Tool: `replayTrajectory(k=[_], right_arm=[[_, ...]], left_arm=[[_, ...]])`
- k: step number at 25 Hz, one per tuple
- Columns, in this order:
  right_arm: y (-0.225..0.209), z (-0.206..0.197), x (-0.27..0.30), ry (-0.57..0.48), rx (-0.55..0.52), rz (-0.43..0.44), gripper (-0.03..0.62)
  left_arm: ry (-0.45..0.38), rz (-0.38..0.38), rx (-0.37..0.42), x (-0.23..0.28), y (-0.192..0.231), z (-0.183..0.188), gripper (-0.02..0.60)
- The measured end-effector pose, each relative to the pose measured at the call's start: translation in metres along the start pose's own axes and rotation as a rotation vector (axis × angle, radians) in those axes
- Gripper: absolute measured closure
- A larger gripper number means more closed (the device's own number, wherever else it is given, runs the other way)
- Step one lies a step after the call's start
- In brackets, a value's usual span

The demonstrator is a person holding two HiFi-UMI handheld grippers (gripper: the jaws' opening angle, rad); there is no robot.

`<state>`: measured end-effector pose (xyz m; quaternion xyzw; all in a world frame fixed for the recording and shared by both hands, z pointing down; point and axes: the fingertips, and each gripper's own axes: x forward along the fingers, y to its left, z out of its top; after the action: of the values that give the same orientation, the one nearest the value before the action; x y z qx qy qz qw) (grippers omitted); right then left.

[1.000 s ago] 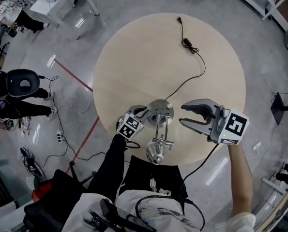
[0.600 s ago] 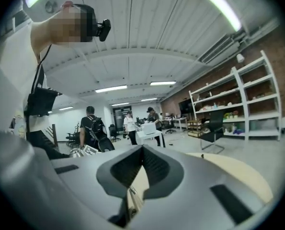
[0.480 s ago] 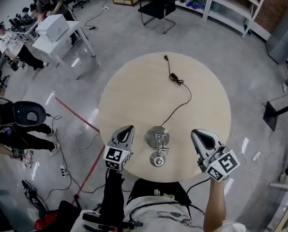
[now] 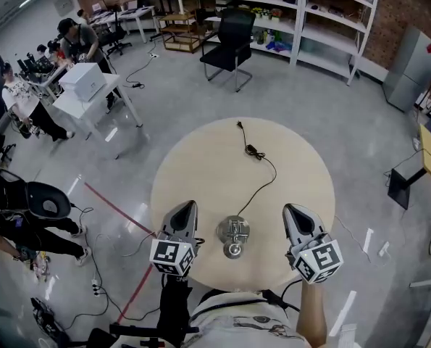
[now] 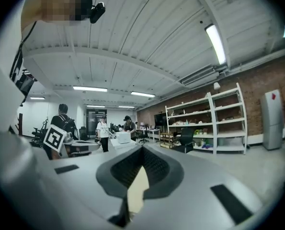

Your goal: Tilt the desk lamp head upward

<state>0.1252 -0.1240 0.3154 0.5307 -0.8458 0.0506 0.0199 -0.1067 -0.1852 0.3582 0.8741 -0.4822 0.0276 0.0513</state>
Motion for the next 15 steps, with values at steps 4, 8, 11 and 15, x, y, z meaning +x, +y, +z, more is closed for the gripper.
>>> replayTrajectory(k=[4,8,11,15], right_arm=[[0.004,0.005,0.002,-0.021,-0.015,-0.008,0.591],[0.005,0.002,0.002,-0.017,-0.014,-0.024,0.591],[0.007,0.001,0.000,-0.020,-0.012,-0.025,0.591],[0.009,0.003,-0.001,-0.032,-0.022,-0.031,0.591]], left_arm=[[-0.002,0.019,-0.006,-0.008,-0.003,0.012,0.578],[-0.011,0.031,0.005,-0.014,-0.008,0.019,0.578],[-0.013,0.029,0.008,-0.017,-0.012,0.021,0.578],[-0.013,0.023,0.005,-0.018,-0.014,0.021,0.578]])
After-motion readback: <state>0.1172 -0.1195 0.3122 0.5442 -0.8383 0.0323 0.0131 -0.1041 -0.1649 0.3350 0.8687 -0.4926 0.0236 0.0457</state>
